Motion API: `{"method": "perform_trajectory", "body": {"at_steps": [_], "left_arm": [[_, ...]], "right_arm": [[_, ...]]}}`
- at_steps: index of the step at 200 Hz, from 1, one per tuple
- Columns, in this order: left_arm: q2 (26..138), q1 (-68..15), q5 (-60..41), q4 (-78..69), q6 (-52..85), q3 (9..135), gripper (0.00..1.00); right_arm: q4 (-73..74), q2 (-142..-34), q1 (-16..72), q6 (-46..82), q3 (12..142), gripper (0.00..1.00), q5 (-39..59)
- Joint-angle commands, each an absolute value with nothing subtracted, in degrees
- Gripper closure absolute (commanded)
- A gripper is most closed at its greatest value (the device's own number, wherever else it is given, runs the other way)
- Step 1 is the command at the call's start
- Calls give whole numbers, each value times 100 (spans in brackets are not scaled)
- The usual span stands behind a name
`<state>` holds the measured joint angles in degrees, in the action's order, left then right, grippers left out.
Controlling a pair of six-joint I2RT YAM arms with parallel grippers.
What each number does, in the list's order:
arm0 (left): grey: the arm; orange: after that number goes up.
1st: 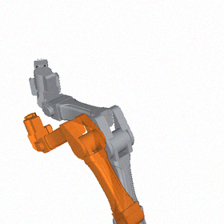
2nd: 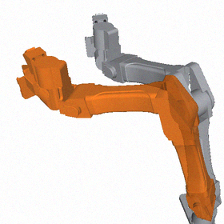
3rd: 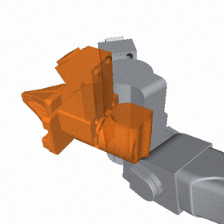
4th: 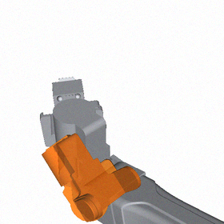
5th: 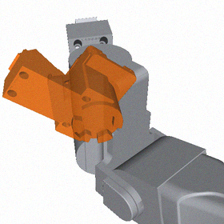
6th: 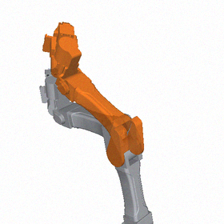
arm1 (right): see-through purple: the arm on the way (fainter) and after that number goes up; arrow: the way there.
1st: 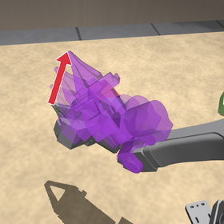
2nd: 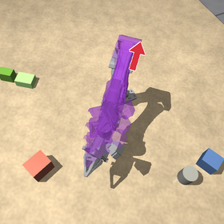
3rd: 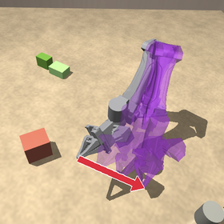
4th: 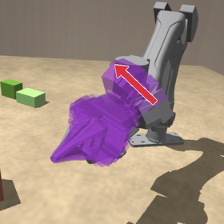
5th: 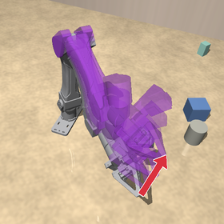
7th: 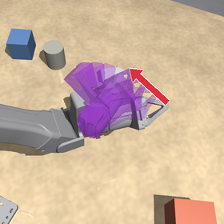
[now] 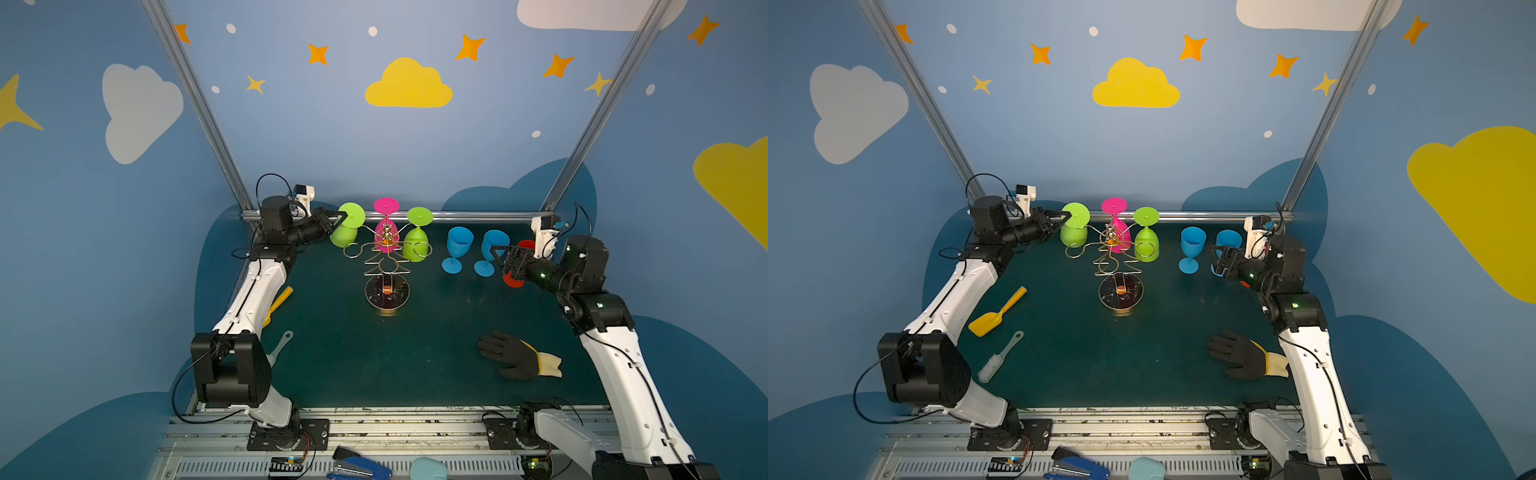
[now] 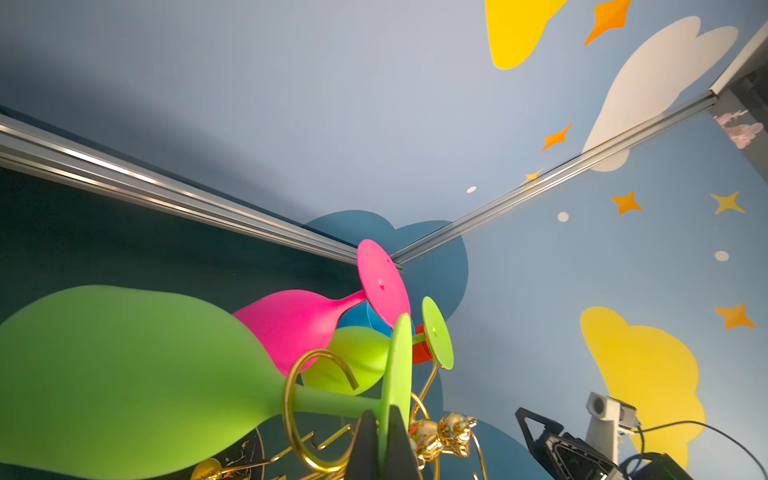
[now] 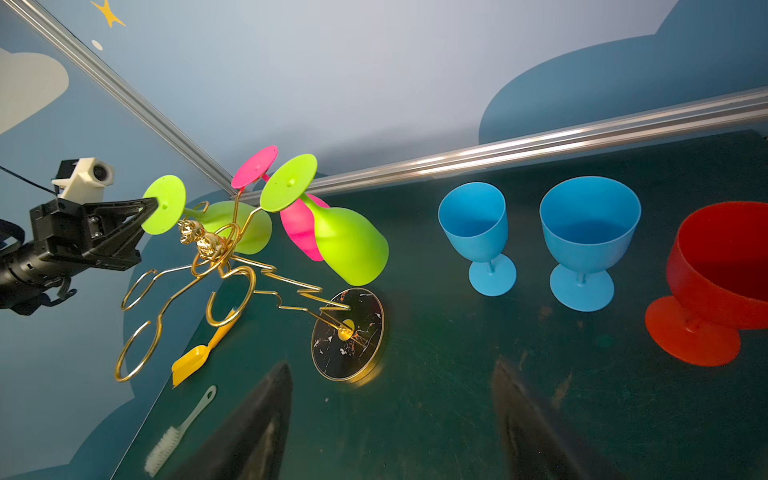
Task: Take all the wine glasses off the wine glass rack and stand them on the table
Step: 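Reach the left gripper toward the lime green glass on the rack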
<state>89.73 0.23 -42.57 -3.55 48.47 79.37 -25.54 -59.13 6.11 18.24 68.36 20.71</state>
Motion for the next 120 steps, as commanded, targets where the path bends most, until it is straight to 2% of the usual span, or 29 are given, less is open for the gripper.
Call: {"method": "perform_trajectory", "body": {"at_steps": [1,120], "left_arm": [[8772,79,-4467,-753,4986,7945,97],[8695,-222,-4659,99,4231,7944,97]], "right_arm": [[-2520,-5792,625,1850,6812,25,2161],[-2479,-5796,624,1898,6765,25,2249]]}}
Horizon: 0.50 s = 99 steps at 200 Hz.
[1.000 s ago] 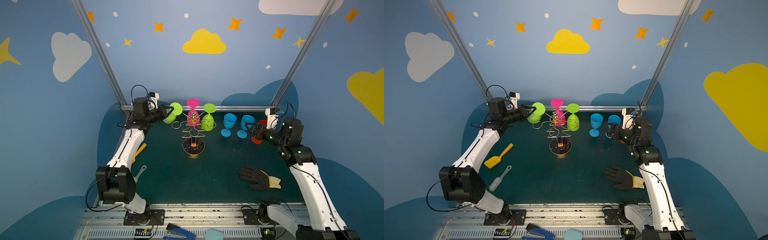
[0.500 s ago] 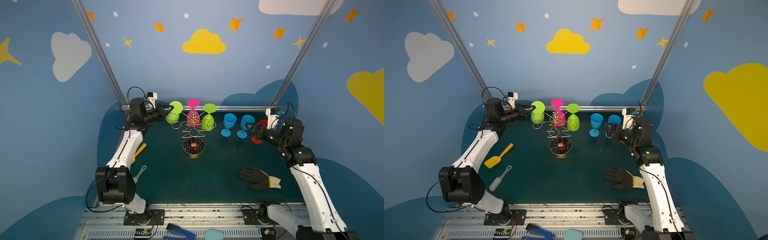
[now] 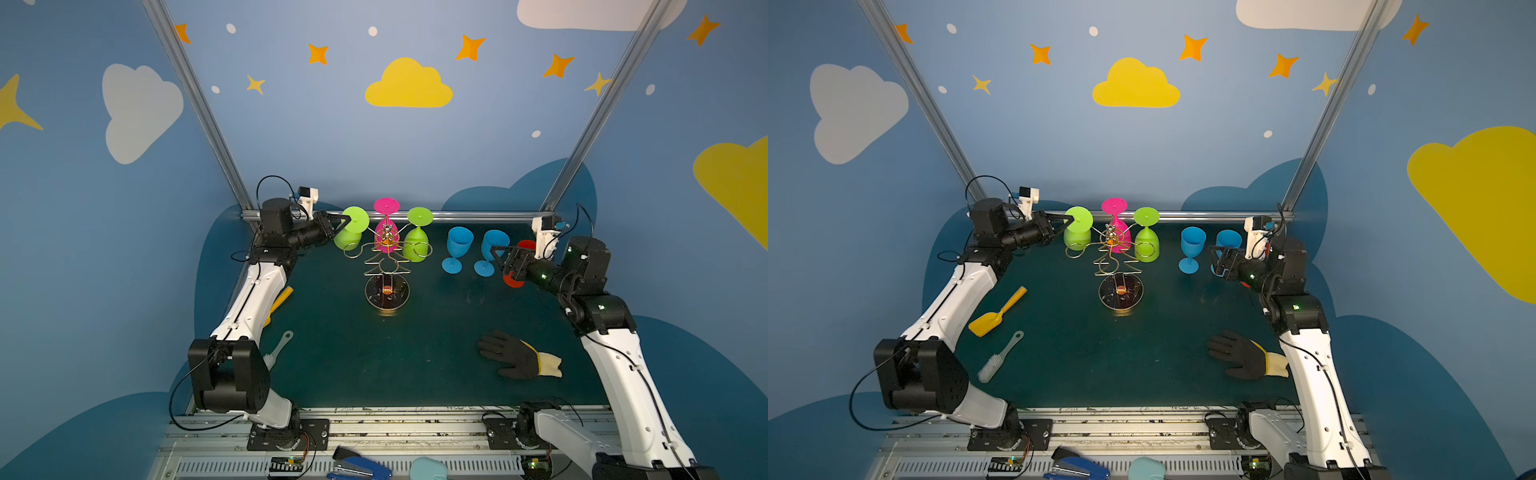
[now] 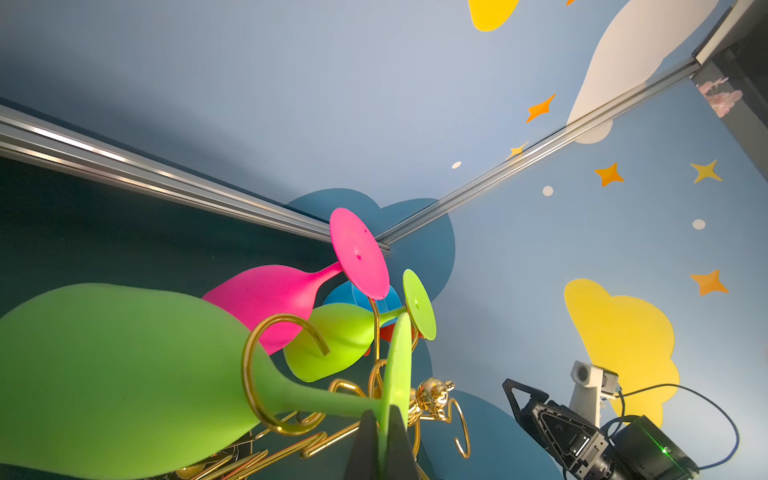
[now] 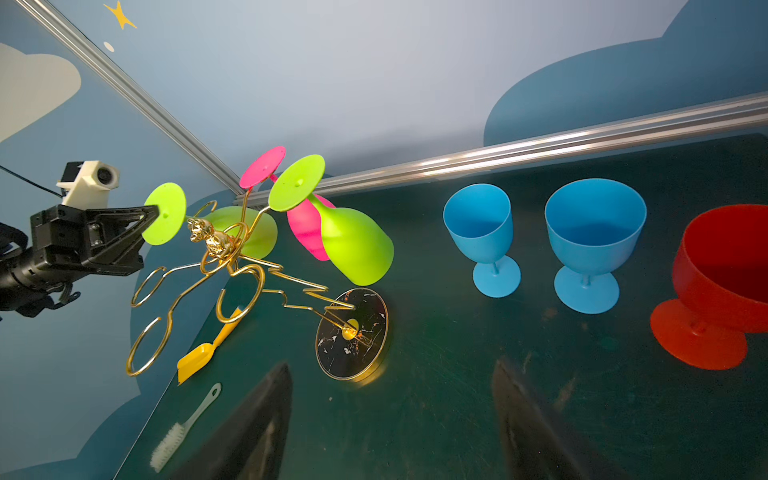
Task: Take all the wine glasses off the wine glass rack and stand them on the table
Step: 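Reach the left gripper toward the lime green glass on the rack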
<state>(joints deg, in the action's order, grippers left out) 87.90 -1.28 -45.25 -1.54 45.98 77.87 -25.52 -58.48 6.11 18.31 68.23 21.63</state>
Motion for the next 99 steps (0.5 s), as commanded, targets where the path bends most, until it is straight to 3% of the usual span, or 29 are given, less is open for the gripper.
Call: {"method": "perform_trajectory", "body": {"at_steps": [1,99], "left_arm": [[8703,-225,-4667,111,4220,7949,97],[9222,-432,-4607,510,3882,8630,97]], "right_arm": [[-2479,-5799,629,1898,6762,25,2249],[-2487,-5793,626,1863,6779,25,2246]]}}
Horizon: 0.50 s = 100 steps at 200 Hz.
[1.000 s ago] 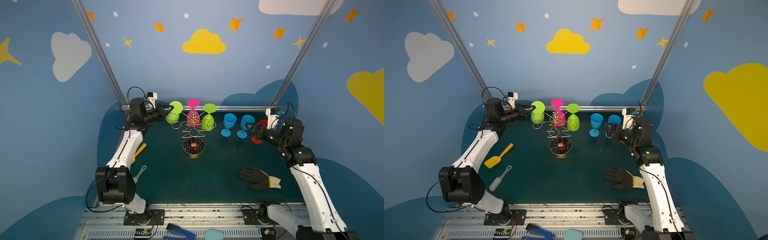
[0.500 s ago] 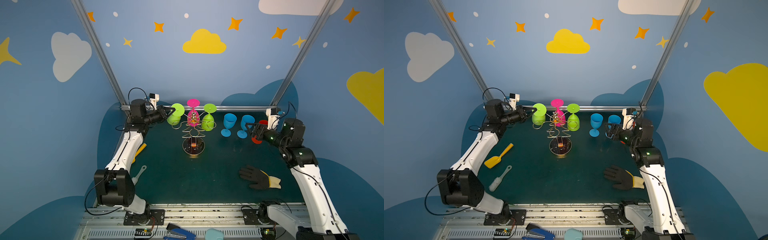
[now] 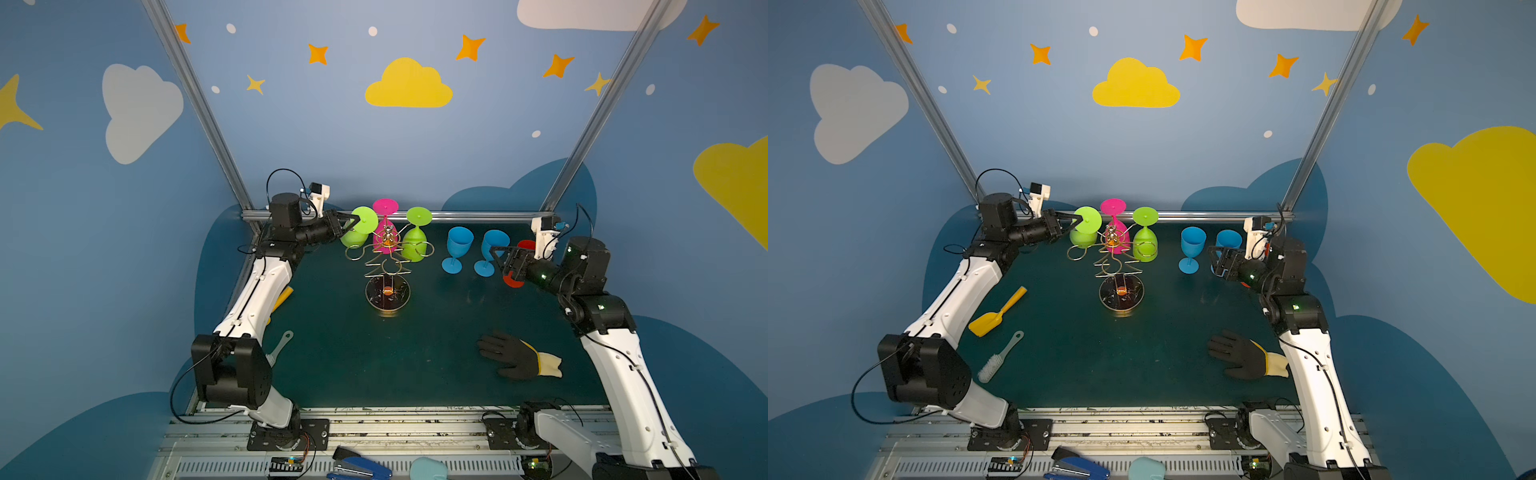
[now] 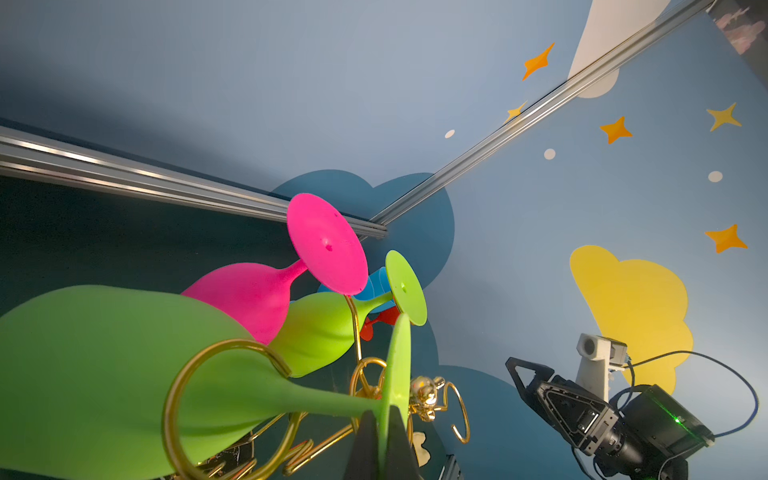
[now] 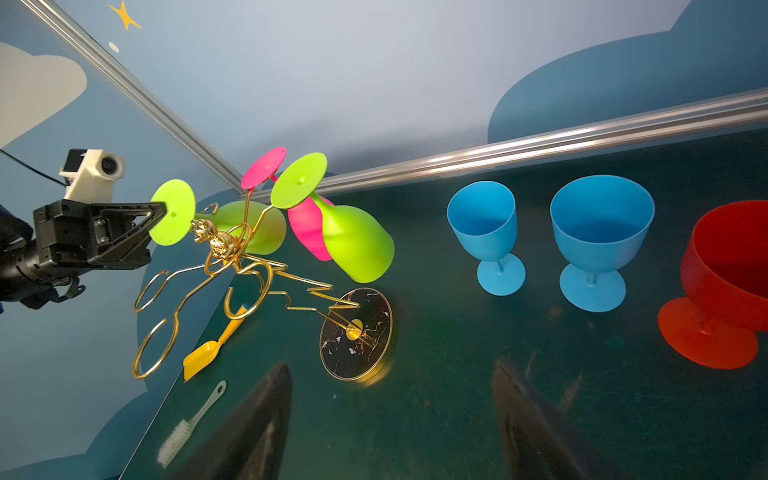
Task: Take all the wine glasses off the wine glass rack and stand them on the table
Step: 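Reach the left gripper toward the lime green glass on the rack, then grasp the lime green glass's base with the left gripper and lift it off the rack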
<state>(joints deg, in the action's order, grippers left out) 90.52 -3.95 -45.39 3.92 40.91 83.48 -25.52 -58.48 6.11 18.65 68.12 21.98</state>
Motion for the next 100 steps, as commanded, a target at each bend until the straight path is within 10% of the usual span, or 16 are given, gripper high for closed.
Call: {"method": "perform_trajectory", "body": {"at_steps": [1,100], "left_arm": [[9230,-431,-4606,514,3879,8639,97],[9592,-431,-4537,474,3929,9111,97]], "right_arm": [[-2487,-5797,630,1863,6778,25,2244],[-2549,-5749,618,1792,6774,24,2179]]}}
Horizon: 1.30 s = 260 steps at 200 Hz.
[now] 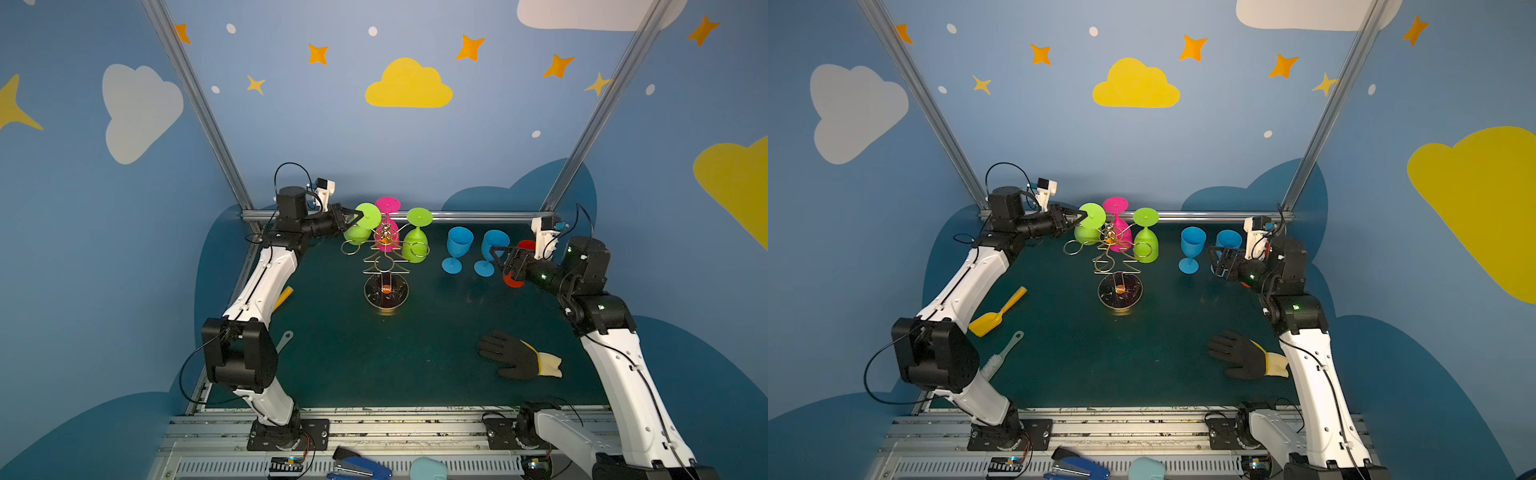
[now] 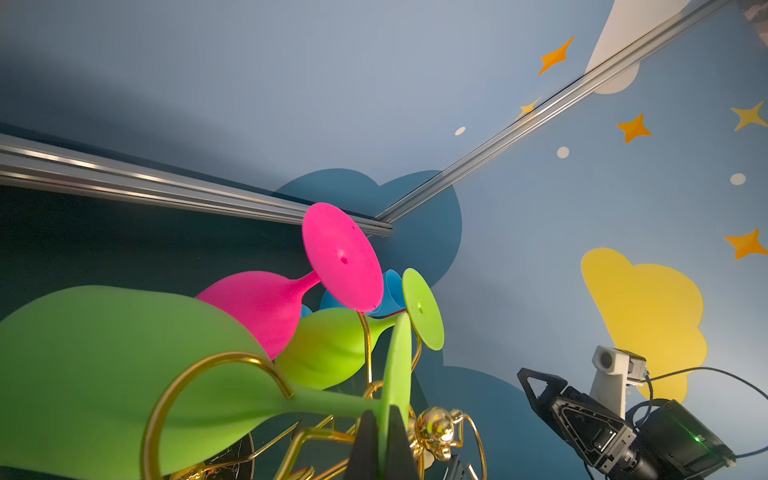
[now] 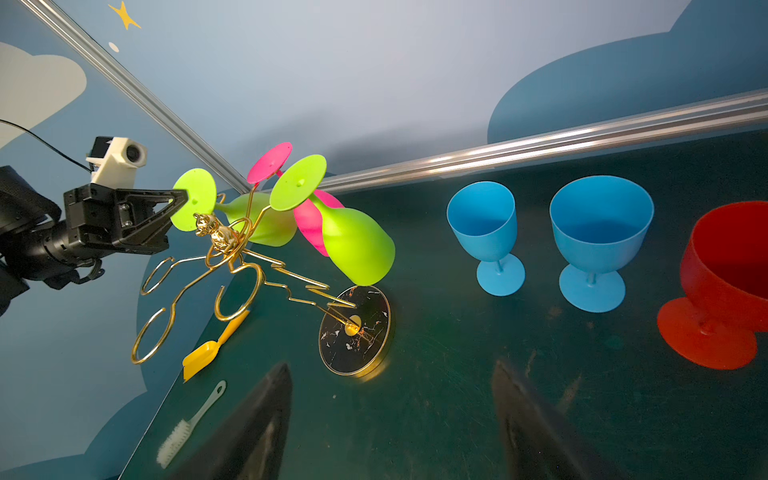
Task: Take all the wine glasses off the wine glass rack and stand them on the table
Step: 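Grasp the lime green glass's base with the left gripper and lift it off the rack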
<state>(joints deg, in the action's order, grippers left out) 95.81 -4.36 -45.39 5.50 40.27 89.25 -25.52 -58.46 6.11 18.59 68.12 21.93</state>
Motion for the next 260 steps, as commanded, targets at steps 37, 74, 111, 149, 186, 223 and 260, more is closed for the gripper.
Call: {"method": "perform_trajectory", "body": {"at_steps": [37,74,111,149,186,223,260], "left_arm": [[9582,-396,-4346,295,4020,9094,97],[9726,-326,-4315,-95,4307,9163,97],[9868,-242,-4232,-270,4461,9269,97],[9893,51,-4181,-676,4822,9138,97],[9731,444,-4366,-1124,5325,8934,97],[9245,978,-4705,-2084,6257,8497,97],[8803,1213,-5148,-3184,7389,8373,97]], "right_arm": [[-2552,-5748,618,1787,6778,24,2182],[-2574,-5705,621,1785,6735,24,2171],[-2602,-5652,616,1765,6715,24,2120],[-2626,-5660,617,1723,6732,24,2118],[-2528,-5665,616,1668,6747,24,2180],[-2198,-5746,624,1575,6789,24,2505],[-1478,-5929,747,1546,6934,24,3073]]}}
